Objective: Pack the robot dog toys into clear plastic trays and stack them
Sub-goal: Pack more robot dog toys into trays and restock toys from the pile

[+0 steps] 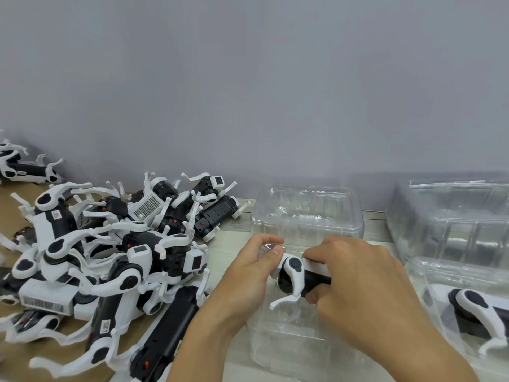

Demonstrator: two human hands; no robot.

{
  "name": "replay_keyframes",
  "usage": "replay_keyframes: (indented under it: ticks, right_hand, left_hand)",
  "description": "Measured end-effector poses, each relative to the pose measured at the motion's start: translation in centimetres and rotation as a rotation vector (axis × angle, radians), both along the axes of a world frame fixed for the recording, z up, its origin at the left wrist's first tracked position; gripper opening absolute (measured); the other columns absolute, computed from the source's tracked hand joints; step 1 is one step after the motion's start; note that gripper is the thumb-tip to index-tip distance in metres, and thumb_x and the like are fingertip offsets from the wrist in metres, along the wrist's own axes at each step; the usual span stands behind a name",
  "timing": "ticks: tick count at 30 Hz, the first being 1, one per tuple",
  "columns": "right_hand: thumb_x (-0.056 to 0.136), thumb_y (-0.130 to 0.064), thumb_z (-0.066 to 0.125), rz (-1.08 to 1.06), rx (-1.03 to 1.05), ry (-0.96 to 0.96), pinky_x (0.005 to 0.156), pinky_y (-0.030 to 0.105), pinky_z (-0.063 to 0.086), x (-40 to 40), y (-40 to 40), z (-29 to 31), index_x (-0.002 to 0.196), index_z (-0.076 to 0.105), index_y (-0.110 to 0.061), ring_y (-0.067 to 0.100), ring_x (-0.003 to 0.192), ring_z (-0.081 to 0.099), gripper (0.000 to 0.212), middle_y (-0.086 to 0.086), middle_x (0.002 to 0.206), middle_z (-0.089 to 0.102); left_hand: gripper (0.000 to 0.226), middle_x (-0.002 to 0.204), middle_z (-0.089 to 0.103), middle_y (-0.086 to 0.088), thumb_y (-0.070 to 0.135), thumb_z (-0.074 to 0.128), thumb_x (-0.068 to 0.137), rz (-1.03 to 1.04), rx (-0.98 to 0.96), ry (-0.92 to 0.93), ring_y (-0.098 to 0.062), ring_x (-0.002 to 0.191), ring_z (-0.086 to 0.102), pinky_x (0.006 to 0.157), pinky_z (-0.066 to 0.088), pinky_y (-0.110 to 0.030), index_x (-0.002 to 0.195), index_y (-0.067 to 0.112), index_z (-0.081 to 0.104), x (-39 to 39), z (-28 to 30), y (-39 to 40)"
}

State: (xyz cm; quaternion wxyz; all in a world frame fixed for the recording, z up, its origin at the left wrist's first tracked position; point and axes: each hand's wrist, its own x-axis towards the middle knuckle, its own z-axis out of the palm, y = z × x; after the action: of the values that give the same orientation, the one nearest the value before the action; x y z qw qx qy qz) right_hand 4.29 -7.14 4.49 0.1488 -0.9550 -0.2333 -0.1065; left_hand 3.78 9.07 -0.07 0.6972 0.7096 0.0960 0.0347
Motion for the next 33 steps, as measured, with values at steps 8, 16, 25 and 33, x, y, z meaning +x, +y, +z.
replay_keyframes:
  ticks: [8,16,25,33]
  right_hand:
    - [0.074,-0.038,0.058,-0.017,-0.004,-0.002,0.058,0.027,0.034,0.12,0.10,-0.20,0.083,0.057,-0.028,0.012,0.079,0.052,0.014,-0.013,0.087,0.056]
    - [0.070,-0.038,0.062,-0.025,-0.014,0.000,0.059,0.026,0.035,0.31,0.12,-0.61,0.089,0.060,-0.031,0.011,0.082,0.053,0.020,-0.014,0.089,0.058]
    - [0.075,-0.037,0.063,-0.040,0.008,0.017,0.065,0.029,0.036,-0.18,0.88,-0.90,0.095,0.061,-0.034,0.012,0.086,0.051,0.020,-0.015,0.093,0.061]
    - [0.078,-0.037,0.066,-0.055,0.030,0.054,0.068,0.027,0.030,-0.13,0.69,-0.84,0.112,0.062,-0.046,0.011,0.102,0.053,0.035,-0.024,0.110,0.063]
  left_hand:
    - [0.024,0.099,0.071,-0.005,0.016,0.058,0.099,0.058,0.020,0.037,-0.019,0.091,0.066,0.099,0.050,-0.049,0.093,0.034,0.073,-0.04,-0.08,0.15]
    - [0.025,0.106,0.071,0.002,0.011,0.057,0.100,0.073,0.035,0.041,-0.012,0.091,0.066,0.091,0.053,-0.036,0.098,0.031,0.072,-0.11,0.03,0.19]
    - [0.037,0.110,0.067,0.012,-0.005,0.054,0.094,0.099,0.235,0.034,0.005,0.104,0.060,0.087,0.050,-0.018,0.106,0.029,0.061,-0.15,0.36,-0.38]
    - [0.046,0.108,0.070,0.015,-0.009,0.055,0.084,0.095,0.073,0.105,0.007,0.090,0.067,0.072,0.051,-0.014,0.105,0.030,0.069,-0.21,0.47,0.12]
